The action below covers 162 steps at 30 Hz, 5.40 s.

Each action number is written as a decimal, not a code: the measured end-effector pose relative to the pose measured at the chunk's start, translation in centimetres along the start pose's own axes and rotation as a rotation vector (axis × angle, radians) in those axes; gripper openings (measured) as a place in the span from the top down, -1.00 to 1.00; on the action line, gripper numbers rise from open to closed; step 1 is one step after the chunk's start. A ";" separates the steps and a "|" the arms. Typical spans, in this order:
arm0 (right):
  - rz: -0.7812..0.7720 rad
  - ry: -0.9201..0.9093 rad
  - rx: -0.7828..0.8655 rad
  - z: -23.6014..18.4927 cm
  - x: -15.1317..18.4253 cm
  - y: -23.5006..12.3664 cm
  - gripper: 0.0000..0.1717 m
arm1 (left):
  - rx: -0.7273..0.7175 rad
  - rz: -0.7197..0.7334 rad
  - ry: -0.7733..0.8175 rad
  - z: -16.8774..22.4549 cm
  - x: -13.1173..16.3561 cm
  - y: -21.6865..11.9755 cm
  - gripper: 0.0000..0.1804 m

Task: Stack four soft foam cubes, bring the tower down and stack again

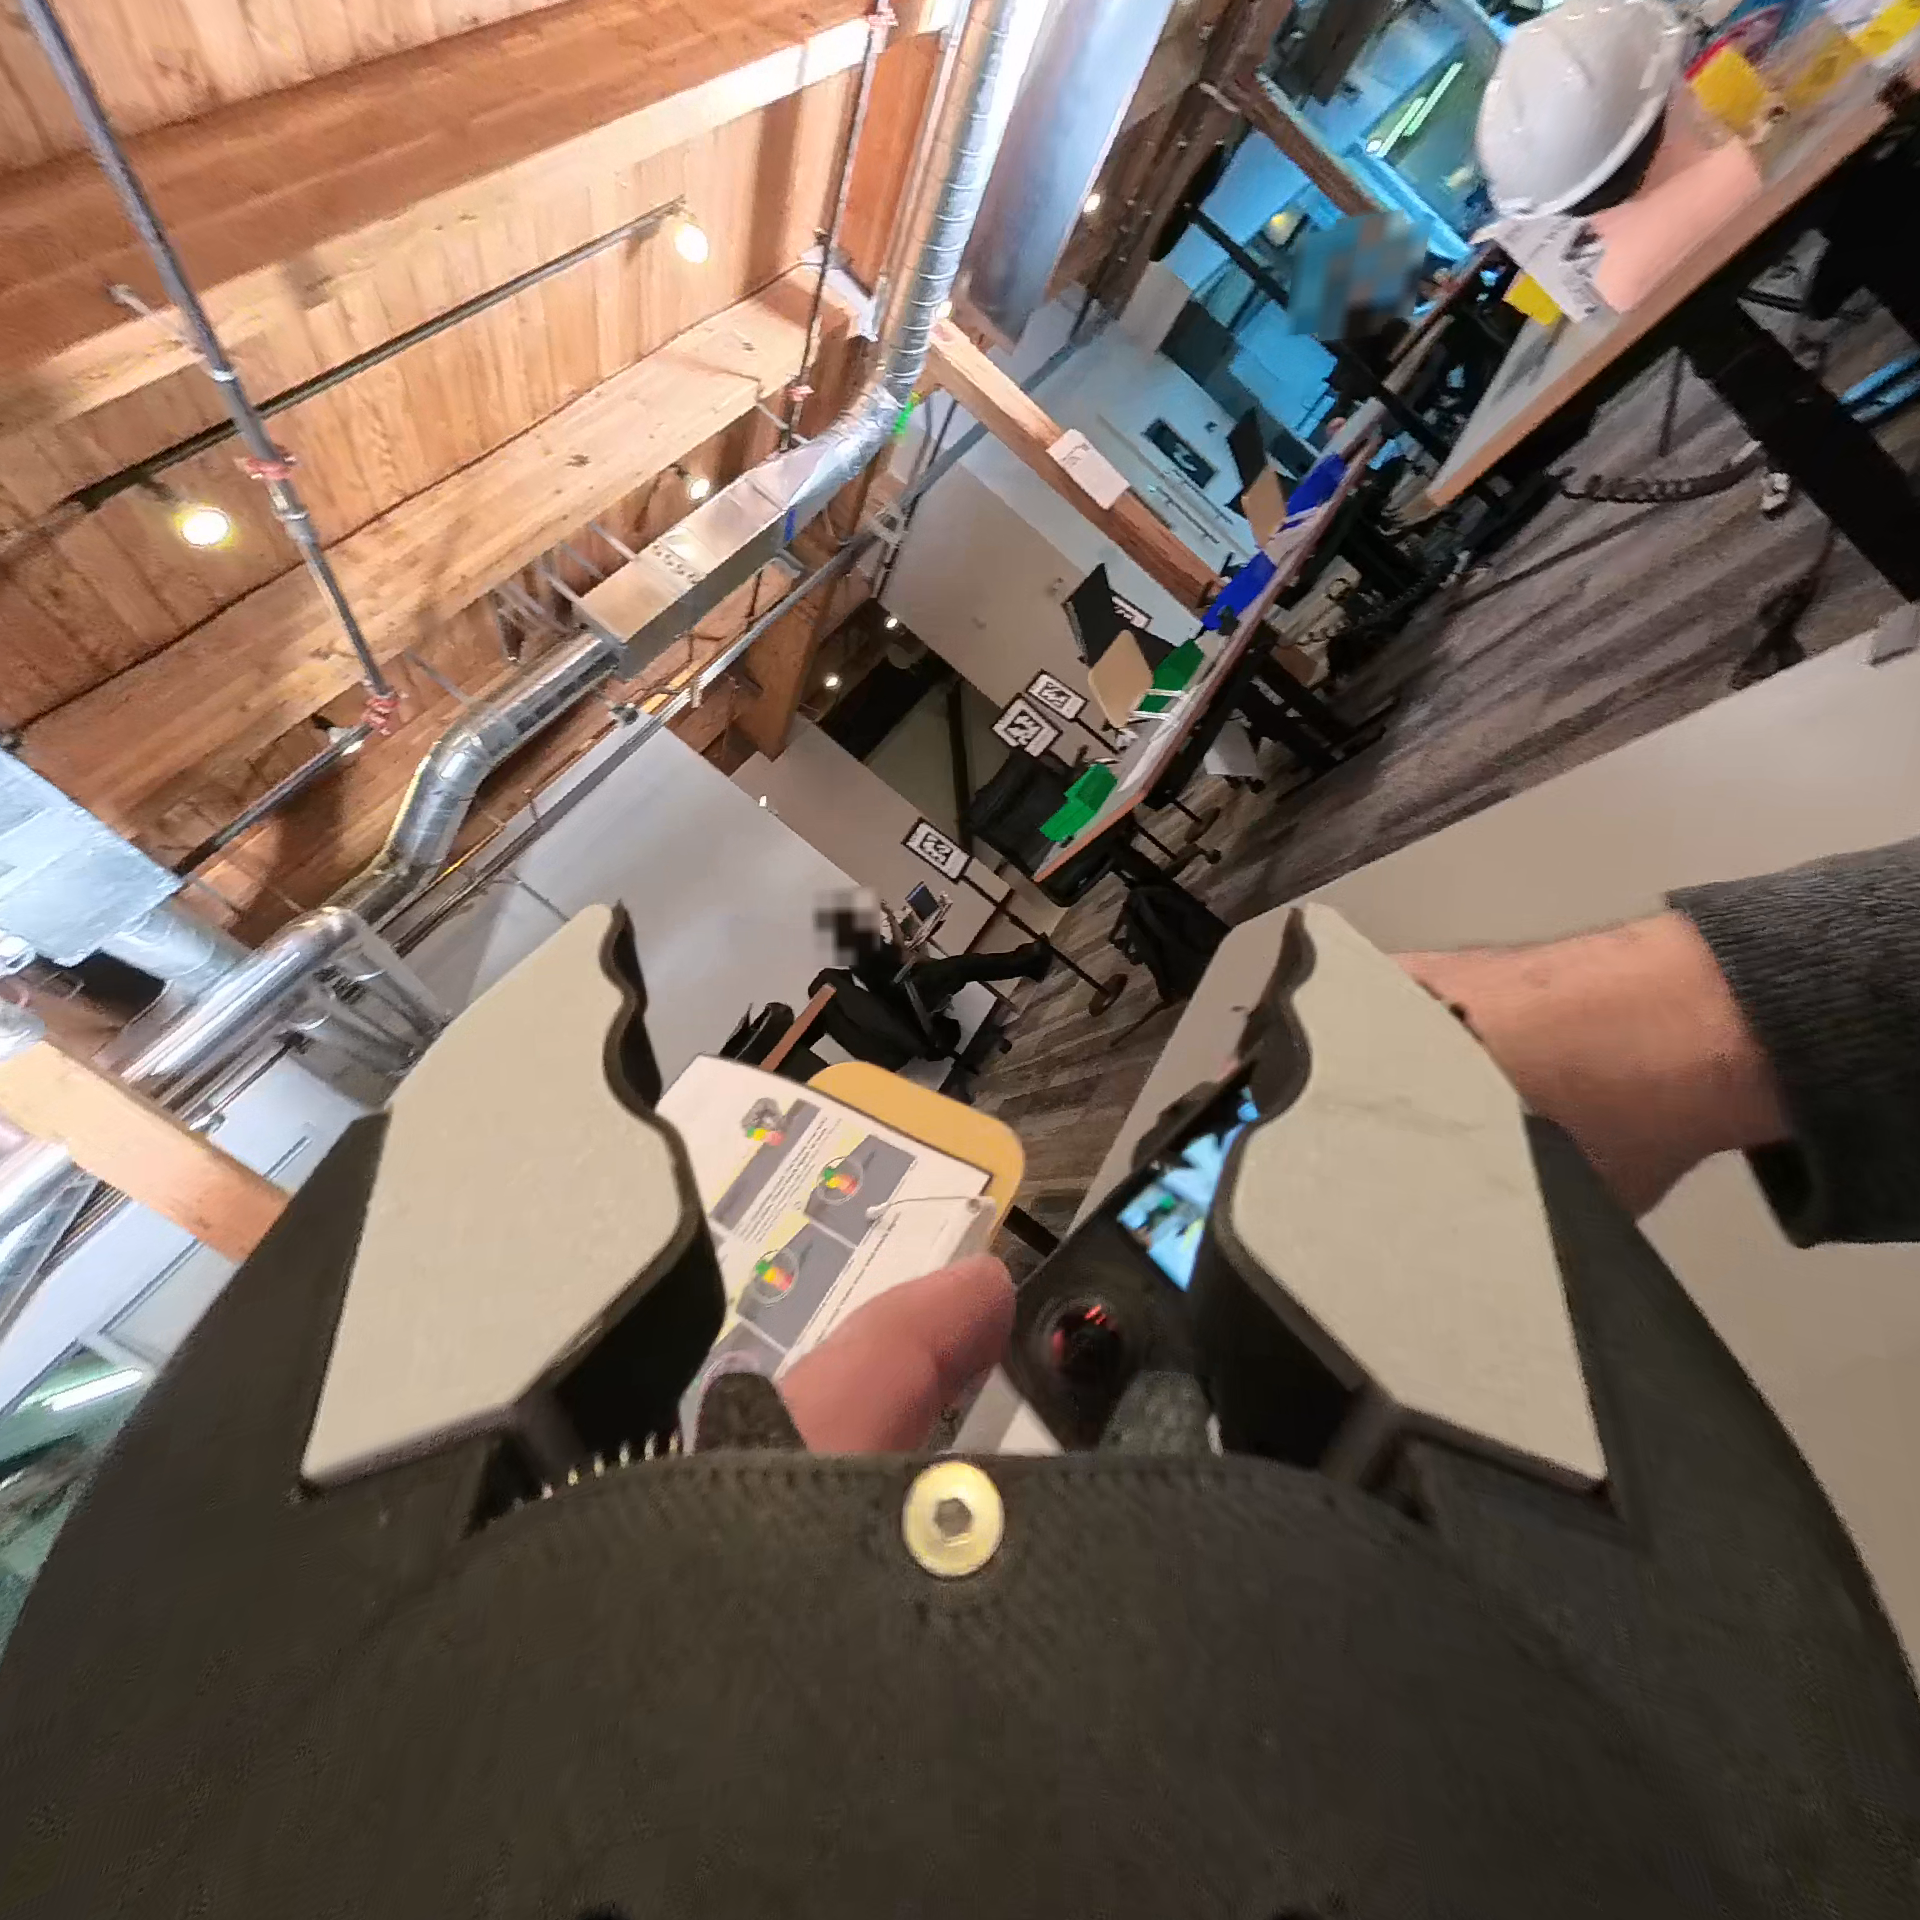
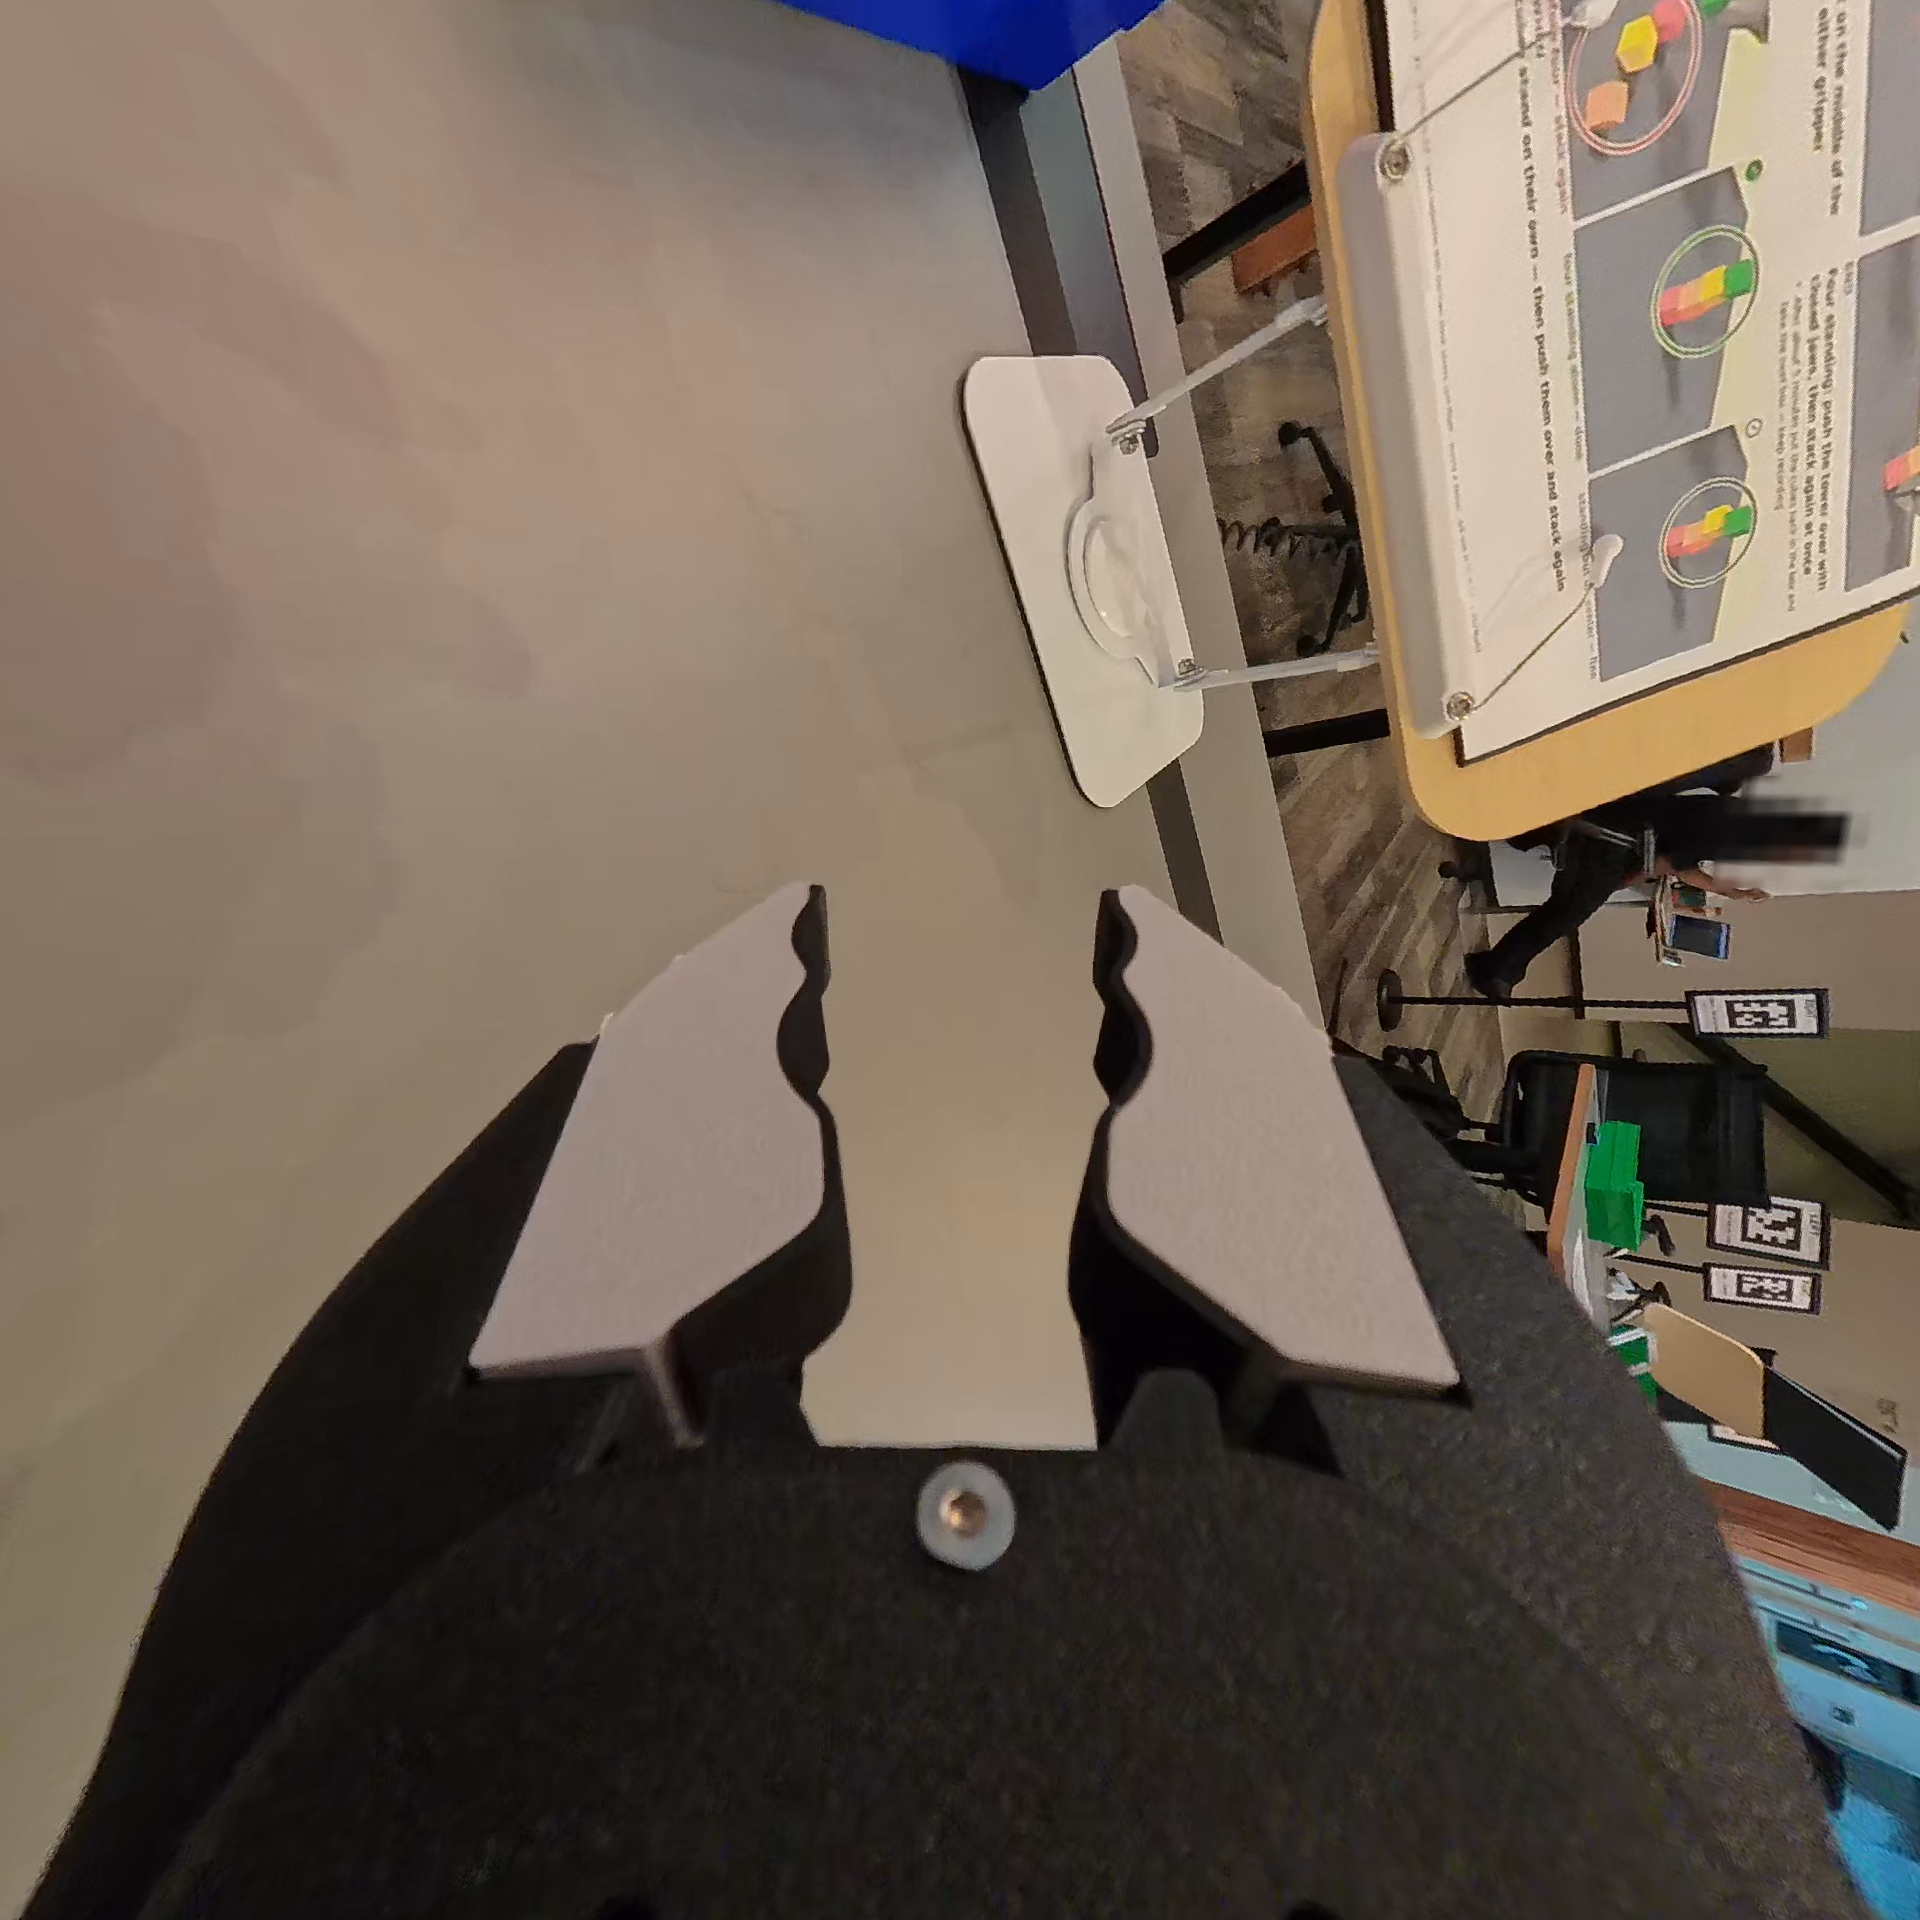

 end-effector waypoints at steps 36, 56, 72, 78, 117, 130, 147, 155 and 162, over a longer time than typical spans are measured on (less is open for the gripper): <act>0.368 0.579 0.407 12.6 6.4 -4.6 0.69 | -0.444 -0.594 -0.392 -17.8 22.6 -15.9 0.21; 0.407 0.664 0.289 12.2 7.3 -2.2 0.64 | -0.357 -0.852 -0.421 -16.8 34.1 -17.9 0.17; 0.417 0.684 0.226 11.4 7.6 -0.9 0.65 | 0.030 -1.364 -0.564 -13.9 49.4 -21.0 0.16; 0.408 0.684 0.208 11.0 7.8 -0.4 0.65 | 0.239 -1.515 -0.505 -12.6 52.5 -22.9 0.23; 0.408 0.697 0.180 10.6 7.7 -0.2 0.66 | 0.135 -1.262 -0.564 -16.1 44.9 -17.7 0.69; 0.407 0.686 0.157 10.1 7.2 0.0 0.67 | 0.578 -1.159 -0.406 -4.8 36.5 -7.8 0.69; 0.404 0.701 0.172 10.8 8.0 -0.4 0.68 | 0.921 -1.139 -0.352 8.5 34.8 -4.2 0.69; 0.398 0.711 0.172 10.8 8.4 -0.4 0.68 | 0.991 -1.170 -0.363 11.1 34.8 -4.4 0.68; 0.389 0.713 0.161 10.6 8.6 0.0 0.68 | 1.037 -1.213 -0.390 13.8 35.2 -5.1 0.68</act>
Point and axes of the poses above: each gripper's, where its closed fingertips meet, y out along the fingers, x out of its underside, z = x × y across the jaws, the point moved 2 cm from there along -y, back along the fingers, and after that the axes turned 14 degrees about z, right-handed, at the moved point
